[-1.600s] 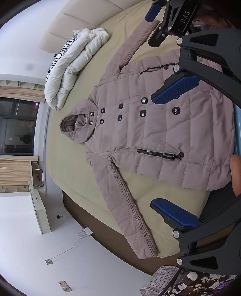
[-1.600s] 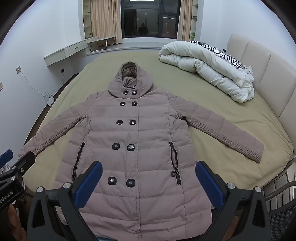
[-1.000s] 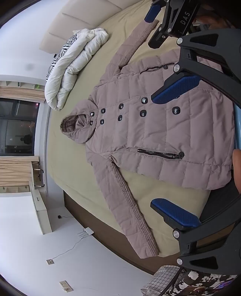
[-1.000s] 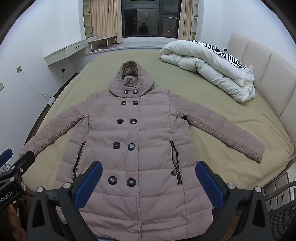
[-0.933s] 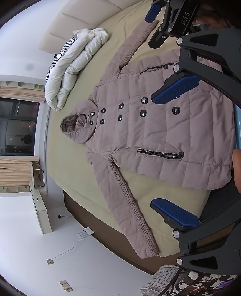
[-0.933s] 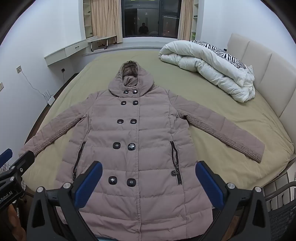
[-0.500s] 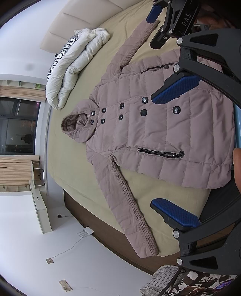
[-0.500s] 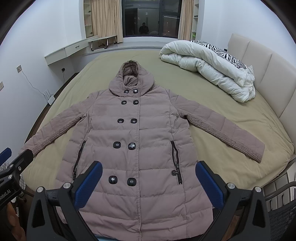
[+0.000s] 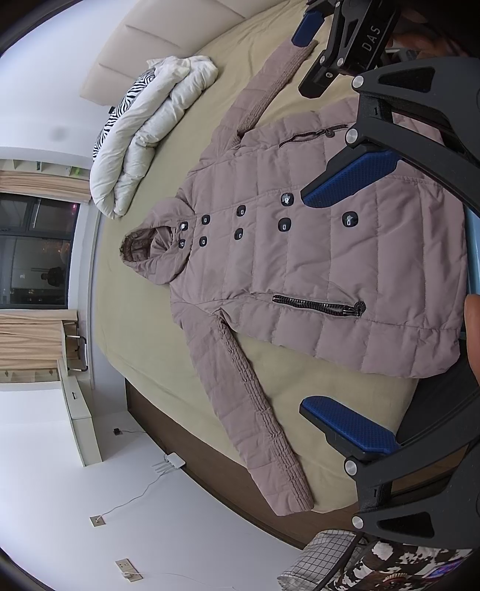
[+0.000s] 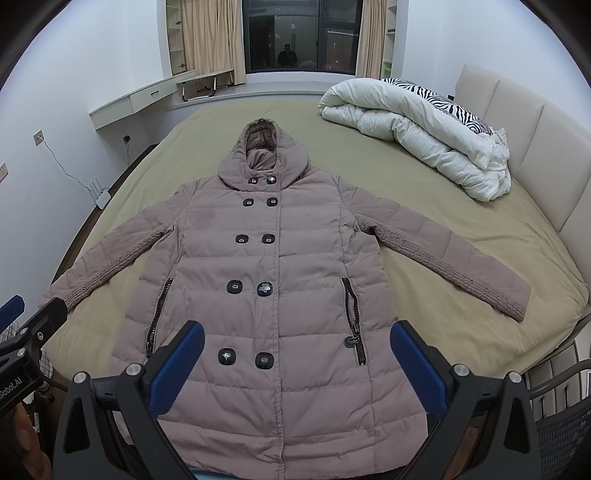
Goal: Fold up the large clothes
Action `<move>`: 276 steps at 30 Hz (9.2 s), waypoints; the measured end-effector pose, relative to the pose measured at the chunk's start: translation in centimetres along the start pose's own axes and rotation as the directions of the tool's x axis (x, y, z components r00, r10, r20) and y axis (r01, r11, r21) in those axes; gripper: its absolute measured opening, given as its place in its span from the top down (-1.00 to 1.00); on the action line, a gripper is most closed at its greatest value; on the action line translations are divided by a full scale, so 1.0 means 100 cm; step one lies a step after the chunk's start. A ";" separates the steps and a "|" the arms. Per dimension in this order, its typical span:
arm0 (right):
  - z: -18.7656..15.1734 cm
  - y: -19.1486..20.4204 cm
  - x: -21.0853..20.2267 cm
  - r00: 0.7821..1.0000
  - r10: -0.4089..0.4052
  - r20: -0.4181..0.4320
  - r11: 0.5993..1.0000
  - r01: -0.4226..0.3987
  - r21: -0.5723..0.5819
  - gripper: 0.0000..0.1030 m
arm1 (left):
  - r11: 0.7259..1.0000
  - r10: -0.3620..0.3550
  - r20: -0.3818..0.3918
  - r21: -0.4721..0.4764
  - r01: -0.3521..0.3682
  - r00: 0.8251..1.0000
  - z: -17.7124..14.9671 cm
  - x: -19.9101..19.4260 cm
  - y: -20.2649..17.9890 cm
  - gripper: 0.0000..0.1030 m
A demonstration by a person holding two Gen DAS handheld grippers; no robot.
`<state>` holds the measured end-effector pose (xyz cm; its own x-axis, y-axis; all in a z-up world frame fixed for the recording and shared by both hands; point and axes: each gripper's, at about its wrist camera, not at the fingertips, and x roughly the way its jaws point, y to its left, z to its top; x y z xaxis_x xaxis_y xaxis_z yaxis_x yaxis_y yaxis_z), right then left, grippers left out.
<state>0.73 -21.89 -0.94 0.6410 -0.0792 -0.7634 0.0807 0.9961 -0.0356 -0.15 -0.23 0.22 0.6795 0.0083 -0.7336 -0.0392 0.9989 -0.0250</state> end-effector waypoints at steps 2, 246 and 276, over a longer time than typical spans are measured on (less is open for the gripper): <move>0.000 0.000 0.000 1.000 -0.001 -0.001 1.000 0.001 0.000 -1.00 | 1.000 0.001 0.001 0.000 -0.001 1.000 0.000 0.000 0.000 -1.00; 0.050 -0.078 0.228 0.718 0.670 0.191 0.492 -0.621 0.611 -0.90 | 0.356 -0.079 0.172 -0.915 0.189 0.982 -0.119 0.221 0.312 -0.64; -0.028 -0.100 0.206 0.753 0.643 0.140 0.506 -0.555 0.660 -0.84 | 0.734 0.139 0.260 -0.675 0.077 0.956 0.006 0.167 0.219 0.70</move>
<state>11.00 -33.34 -18.17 0.6415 0.5752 -0.5076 0.1892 0.5226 0.8313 10.76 21.81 -12.14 0.8342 0.1589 -0.5280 -0.4712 0.7027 -0.5330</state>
